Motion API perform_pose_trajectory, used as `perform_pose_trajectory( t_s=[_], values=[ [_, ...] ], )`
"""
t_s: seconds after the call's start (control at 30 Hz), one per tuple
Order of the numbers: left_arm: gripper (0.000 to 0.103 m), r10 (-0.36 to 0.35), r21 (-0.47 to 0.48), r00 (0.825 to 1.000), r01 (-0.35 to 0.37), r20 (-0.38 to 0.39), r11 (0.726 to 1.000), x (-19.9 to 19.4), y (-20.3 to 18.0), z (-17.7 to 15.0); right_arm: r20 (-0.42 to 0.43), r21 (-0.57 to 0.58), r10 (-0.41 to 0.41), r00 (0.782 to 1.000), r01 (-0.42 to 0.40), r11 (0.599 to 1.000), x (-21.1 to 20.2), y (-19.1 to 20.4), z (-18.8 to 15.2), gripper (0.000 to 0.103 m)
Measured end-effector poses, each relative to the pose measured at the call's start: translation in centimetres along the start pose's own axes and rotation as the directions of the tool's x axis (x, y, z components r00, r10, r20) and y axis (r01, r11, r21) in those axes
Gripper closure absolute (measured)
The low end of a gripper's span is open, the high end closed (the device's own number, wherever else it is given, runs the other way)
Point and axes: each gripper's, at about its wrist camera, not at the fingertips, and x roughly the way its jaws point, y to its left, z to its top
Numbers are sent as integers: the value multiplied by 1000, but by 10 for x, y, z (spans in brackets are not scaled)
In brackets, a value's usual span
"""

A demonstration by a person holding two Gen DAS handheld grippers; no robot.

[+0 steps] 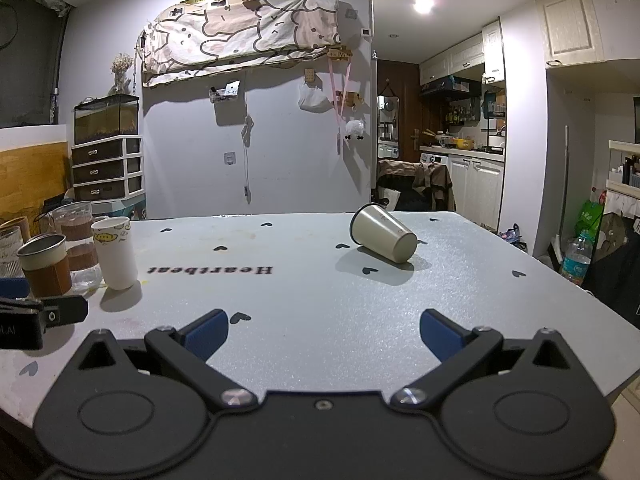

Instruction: Flip cup upright

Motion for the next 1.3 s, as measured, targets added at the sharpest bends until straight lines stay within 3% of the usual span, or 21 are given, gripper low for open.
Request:
perform_pose_trajectory(
  t_s=[1.3],
  values=[
    [0, 8, -4, 1000, -8, -9, 1000, 1, 5, -4, 12, 1, 19, 1000, -19, 1000, 10, -3, 0, 0]
  ],
)
